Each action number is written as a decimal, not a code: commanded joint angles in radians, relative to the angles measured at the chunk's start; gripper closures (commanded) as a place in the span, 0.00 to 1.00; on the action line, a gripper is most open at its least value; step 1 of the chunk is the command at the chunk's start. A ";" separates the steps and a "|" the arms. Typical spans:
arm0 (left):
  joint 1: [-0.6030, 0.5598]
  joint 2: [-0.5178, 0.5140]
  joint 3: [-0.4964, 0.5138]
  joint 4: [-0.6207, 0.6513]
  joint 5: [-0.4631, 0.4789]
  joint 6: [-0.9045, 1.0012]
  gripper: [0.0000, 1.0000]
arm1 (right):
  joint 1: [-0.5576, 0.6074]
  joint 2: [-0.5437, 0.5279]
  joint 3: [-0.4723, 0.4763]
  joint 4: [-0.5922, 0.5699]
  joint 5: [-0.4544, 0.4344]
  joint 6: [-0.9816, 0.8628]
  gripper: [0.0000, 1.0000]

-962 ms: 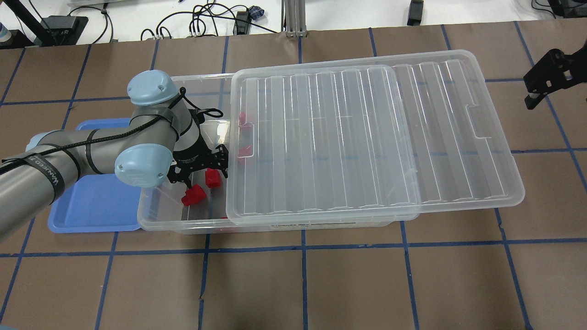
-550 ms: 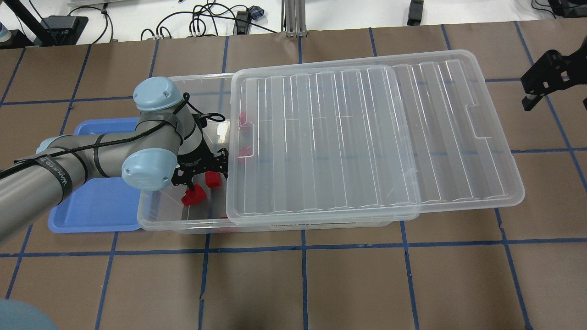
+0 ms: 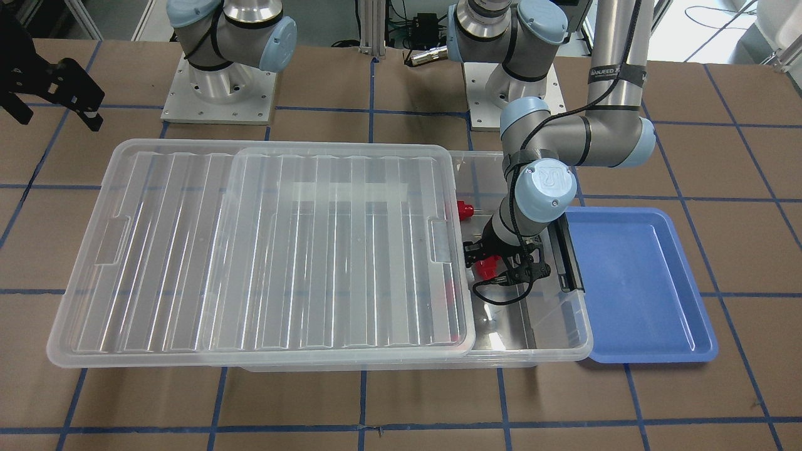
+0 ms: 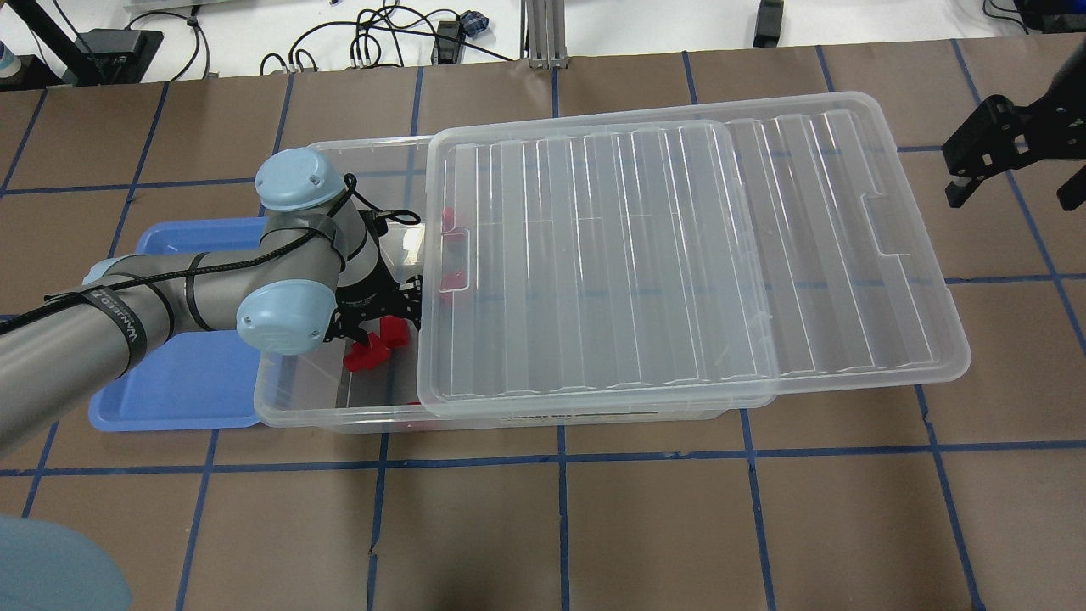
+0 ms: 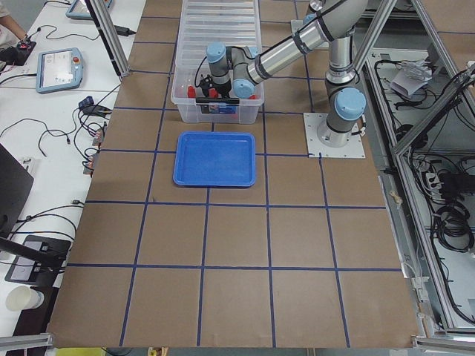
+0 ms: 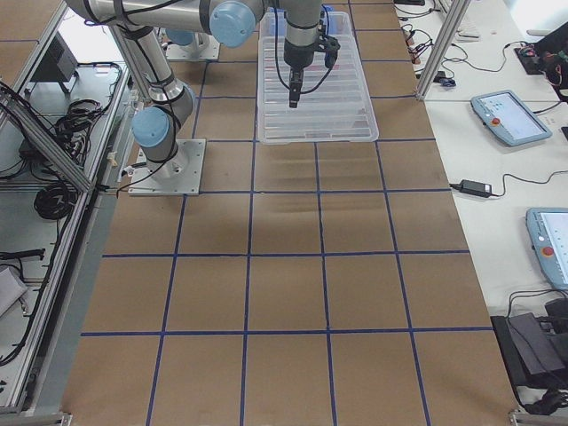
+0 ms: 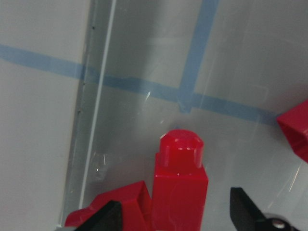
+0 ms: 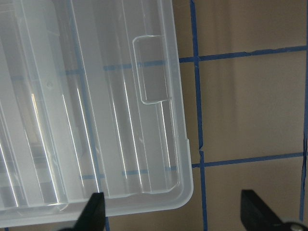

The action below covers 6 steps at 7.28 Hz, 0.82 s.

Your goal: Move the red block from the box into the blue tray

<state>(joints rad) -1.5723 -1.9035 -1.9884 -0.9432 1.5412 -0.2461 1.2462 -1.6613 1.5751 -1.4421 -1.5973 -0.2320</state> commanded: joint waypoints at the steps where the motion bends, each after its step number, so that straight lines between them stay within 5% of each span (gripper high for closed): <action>1: 0.000 0.000 0.009 0.006 0.002 0.008 0.16 | 0.001 0.003 0.002 -0.006 -0.001 0.000 0.00; 6: 0.001 -0.031 -0.004 0.063 0.007 0.045 0.13 | 0.001 0.035 -0.001 -0.041 -0.003 0.003 0.00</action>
<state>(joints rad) -1.5708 -1.9319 -1.9914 -0.8817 1.5476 -0.2016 1.2471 -1.6306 1.5749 -1.4812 -1.5984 -0.2297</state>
